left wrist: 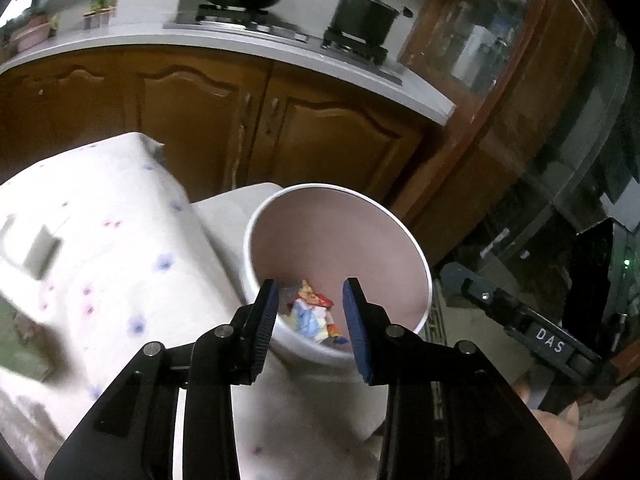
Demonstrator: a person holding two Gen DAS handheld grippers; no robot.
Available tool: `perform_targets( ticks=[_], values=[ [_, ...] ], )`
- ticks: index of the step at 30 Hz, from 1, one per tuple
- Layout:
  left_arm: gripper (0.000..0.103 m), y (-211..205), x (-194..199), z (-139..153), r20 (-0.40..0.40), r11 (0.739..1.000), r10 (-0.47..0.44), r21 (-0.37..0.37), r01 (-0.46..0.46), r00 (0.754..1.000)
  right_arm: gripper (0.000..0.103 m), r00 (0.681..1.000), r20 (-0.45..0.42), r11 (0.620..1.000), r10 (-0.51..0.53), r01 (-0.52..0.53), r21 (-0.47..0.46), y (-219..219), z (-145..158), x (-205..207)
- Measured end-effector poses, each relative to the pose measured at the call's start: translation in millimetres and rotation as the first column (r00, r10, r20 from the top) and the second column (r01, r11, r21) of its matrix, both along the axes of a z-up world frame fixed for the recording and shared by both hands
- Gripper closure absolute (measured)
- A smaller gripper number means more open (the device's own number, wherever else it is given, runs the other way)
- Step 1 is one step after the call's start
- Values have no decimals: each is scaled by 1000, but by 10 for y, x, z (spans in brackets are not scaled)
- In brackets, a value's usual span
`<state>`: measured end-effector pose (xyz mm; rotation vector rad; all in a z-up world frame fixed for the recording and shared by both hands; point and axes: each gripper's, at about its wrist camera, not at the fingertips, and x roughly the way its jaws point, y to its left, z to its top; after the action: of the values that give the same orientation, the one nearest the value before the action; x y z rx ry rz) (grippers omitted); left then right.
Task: Collect trash
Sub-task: 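Carry the tissue and orange wrapper over the bin and release both, then grasp the white sponge with the left tool while the right tool grasps the white tissue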
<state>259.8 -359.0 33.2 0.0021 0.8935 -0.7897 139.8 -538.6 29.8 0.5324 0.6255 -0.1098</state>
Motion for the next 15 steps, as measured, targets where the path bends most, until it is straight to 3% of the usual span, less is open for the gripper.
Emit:
perform_targets(
  ticks=[4,7,15],
  values=[
    [60,277,-103,72,30,999,50,-19,-50,998,47,1000,31,1000,-4,4,5,110,37,-65],
    [58,484,-167,119,45,997,77,-31,-75,996,35,998,56,1000,3,-4,16,215,58,-98],
    [51,1002,-358,209,73,989,146,-50,-142,987,35,996,72,998,53,-55,23,544,96,-121]
  ],
)
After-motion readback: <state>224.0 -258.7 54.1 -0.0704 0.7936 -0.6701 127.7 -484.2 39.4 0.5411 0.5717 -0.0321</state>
